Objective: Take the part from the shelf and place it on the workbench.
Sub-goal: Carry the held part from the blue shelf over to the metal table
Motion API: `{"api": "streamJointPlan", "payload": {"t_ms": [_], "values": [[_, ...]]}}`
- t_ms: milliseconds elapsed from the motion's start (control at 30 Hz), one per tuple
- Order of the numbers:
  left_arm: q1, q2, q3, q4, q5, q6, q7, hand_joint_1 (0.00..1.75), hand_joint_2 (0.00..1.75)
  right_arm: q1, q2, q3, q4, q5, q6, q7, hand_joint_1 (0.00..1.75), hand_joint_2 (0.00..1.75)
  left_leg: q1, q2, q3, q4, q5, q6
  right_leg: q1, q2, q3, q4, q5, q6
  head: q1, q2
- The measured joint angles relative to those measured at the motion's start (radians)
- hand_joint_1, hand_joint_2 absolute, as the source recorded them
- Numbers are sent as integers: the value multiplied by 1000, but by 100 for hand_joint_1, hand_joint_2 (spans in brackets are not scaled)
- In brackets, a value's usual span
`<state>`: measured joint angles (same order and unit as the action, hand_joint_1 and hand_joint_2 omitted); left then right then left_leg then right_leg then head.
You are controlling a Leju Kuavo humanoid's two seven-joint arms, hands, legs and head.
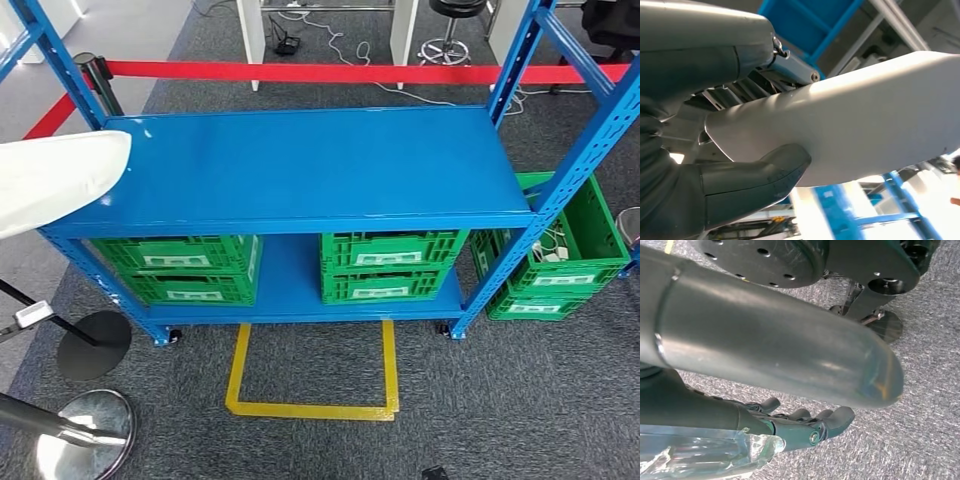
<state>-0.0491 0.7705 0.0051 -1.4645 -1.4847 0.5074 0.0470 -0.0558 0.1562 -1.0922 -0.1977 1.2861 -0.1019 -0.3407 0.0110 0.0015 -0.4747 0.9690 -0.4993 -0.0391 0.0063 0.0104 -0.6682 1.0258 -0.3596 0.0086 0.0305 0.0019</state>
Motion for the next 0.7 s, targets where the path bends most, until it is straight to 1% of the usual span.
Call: {"api": "streamJointPlan", "payload": {"t_ms": [33,67,100,133,167,200,233,267,300,333,367,400,433,467,500,533,567,600,633,667,700], "values": [[4,0,5,-1,0,0,-1,175,175,1,1,0,0,0,-1,0,0,0,-1,0,-4,-5,4,6,0,0,-1,-4,10,6,0,0],[6,-1,7,-2,0,1,-2,175,175,2,1,0,0,0,-1,0,0,0,-1,1,-12,-5,12,13,-2,0,-4,-5,13,12,0,0],[9,-1,9,-2,0,1,-4,175,175,4,2,0,0,0,-2,1,0,0,0,2,-21,-5,22,21,-3,-1,-10,4,-3,18,1,0],[13,-1,12,-3,1,1,-6,175,175,5,2,0,0,0,-3,2,0,0,1,4,-32,-6,34,28,-4,-2,-21,30,-39,24,2,0],[19,-1,18,-5,2,1,-11,175,175,5,3,0,0,0,-4,2,0,0,2,5,-45,-6,46,33,-5,-2,-36,79,-92,29,3,0],[26,-2,26,-7,3,1,-18,175,175,4,4,0,0,0,-6,3,0,0,2,5,-60,-6,59,36,-6,-3,-52,145,-148,33,4,0],[33,-4,37,-9,5,1,-26,175,175,4,5,0,0,0,-9,3,0,0,1,5,-77,-5,73,36,-6,-3,-64,212,-189,35,4,0],[40,-6,47,-10,7,1,-35,175,175,3,6,0,0,1,-11,4,0,0,1,4,-94,-4,86,36,-6,-3,-66,266,-206,36,3,0],[46,-8,55,-10,8,1,-42,175,175,2,7,0,0,1,-13,4,0,0,0,4,-111,-3,99,35,-6,-3,-55,289,-198,36,3,0],[52,-9,62,-10,9,1,-45,175,175,2,8,0,0,2,-14,5,0,0,-1,4,-127,-3,111,33,-6,-3,-27,277,-172,34,3,0],[56,-10,68,-10,9,2,-47,175,175,2,8,0,0,2,-15,5,0,0,-1,4,-142,-3,124,30,-6,-3,17,234,-145,32,3,0],[59,-10,73,-11,9,2,-48,175,175,0,9,0,0,2,-15,6,0,0,-1,3,-155,-2,136,26,-6,-3,73,164,-136,28,3,0],[61,-10,80,-12,9,2,-49,175,175,-2,9,0,0,3,-16,6,0,0,-2,3,-164,-1,146,21,-4,-2,130,84,-144,25,3,0],[63,-9,86,-14,9,2,-49,175,175,-5,10,0,0,3,-16,6,0,0,-2,3,-168,-2,157,16,-2,0,168,22,-157,21,2,0],[64,-9,93,-16,9,3,-50,175,175,-7,12,0,0,3,-17,6,0,0,-1,3,-170,-3,168,10,0,1,189,-17,-171,16,3,0],[66,-9,99,-18,9,3,-51,175,175,-8,13,0,0,4,-18,6,0,0,0,4,-170,-6,178,3,3,2,192,-31,-171,9,4,0],[69,-9,103,-19,9,4,-52,175,175,-8,13,0,1,4,-20,7,0,0,2,3,-170,-10,187,-2,3,2,182,-28,-162,1,5,0],[73,-8,108,-19,10,5,-53,175,175,-8,14,0,1,4,-21,8,0,0,4,3,-175,-6,177,-8,3,0,174,-29,-152,-8,5,0],[78,-7,112,-19,10,5,-55,175,175,-8,15,0,1,5,-23,9,0,0,5,2,-183,12,148,-13,2,-2,163,-30,-140,-17,3,0],[83,-6,116,-19,11,6,-57,175,175,-8,16,0,1,6,-24,9,0,0,6,2,-197,52,100,-17,0,-4,152,-31,-127,-24,2,0],[87,-5,122,-19,12,6,-60,175,175,-8,18,0,1,7,-24,10,0,0,6,1,-215,113,41,-22,0,-5,138,-31,-115,-28,1,0]]}}
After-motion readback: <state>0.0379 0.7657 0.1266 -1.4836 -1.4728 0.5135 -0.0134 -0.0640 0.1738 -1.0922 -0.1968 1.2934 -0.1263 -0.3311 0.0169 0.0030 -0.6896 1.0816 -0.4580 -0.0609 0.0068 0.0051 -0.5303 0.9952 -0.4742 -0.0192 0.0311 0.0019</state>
